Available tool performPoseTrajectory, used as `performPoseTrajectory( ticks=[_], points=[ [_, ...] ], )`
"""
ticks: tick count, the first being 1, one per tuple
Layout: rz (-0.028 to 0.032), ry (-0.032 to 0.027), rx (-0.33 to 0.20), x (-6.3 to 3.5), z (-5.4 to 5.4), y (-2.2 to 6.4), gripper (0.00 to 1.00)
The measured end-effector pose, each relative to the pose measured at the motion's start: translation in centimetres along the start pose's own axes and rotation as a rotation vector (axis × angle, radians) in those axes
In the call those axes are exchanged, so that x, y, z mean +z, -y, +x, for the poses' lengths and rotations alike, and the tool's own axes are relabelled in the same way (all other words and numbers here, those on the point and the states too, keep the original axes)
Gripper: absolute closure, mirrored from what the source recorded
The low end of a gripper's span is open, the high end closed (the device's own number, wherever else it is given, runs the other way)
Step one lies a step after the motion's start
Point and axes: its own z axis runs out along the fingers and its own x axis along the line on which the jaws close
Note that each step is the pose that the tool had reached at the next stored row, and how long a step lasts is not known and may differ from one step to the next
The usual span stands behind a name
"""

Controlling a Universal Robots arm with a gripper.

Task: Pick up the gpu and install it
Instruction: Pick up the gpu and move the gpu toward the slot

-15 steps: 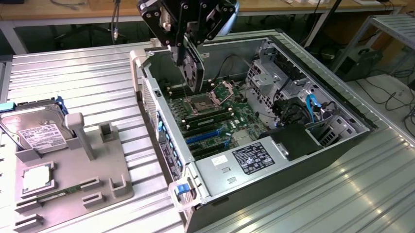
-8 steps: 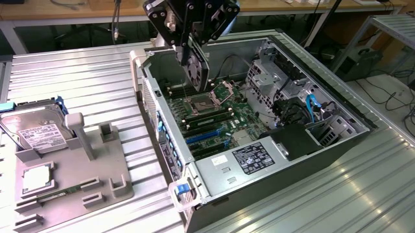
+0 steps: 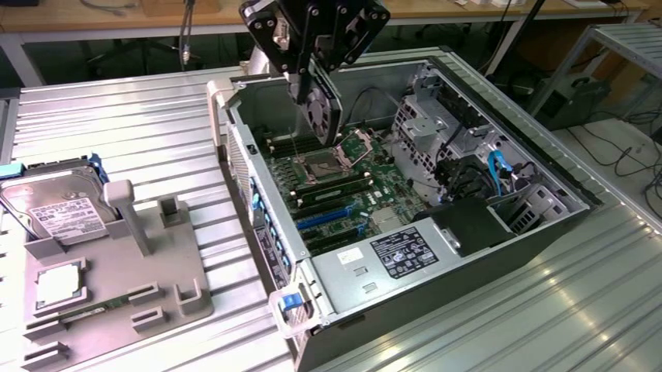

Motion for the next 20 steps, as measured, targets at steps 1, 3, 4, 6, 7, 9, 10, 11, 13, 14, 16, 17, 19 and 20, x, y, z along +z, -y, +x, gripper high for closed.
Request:
performPoseTrajectory(
  ticks=[1, 3, 4, 6, 7, 9, 10, 11, 13, 14, 16, 17, 19, 20],
  points=[
    [0.0, 0.0, 0.0, 0.01, -0.1, 0.0, 0.73],
    [0.0, 0.0, 0.0, 0.02, -0.3, 0.0, 0.73],
    [0.0001, -0.0001, 0.0, 0.03, -0.4, 0.0, 0.73],
    [0.0, 0.0, 0.0, 0.04, -0.6, 0.01, 0.73],
    [0.0, 0.0, 0.0, 0.04, -0.7, 0.01, 0.73],
    [-0.0001, 0.0, 0.0, 0.06, -0.9, 0.01, 0.73],
    [0.0, 0.0, 0.0, 0.07, -1.0, 0.02, 0.73],
    [-0.0001, 0.0, 0.0, 0.08, -1.1, 0.02, 0.73],
    [0.0, 0.0, 0.0, 0.1, -1.3, 0.02, 0.73],
    [0.0, 0.0, 0.0, 0.11, -1.4, 0.03, 0.73],
    [0.0001, -0.0001, 0.0, 0.12, -1.7, 0.03, 0.73],
    [0.0, -0.0001, 0.0, 0.14, -1.8, 0.03, 0.73],
    [0.0, 0.0, 0.0, 0.16, -2.1, 0.04, 0.73],
    [0.0, -0.0001, 0.0, 0.17, -2.3, 0.04, 0.73]
  ],
)
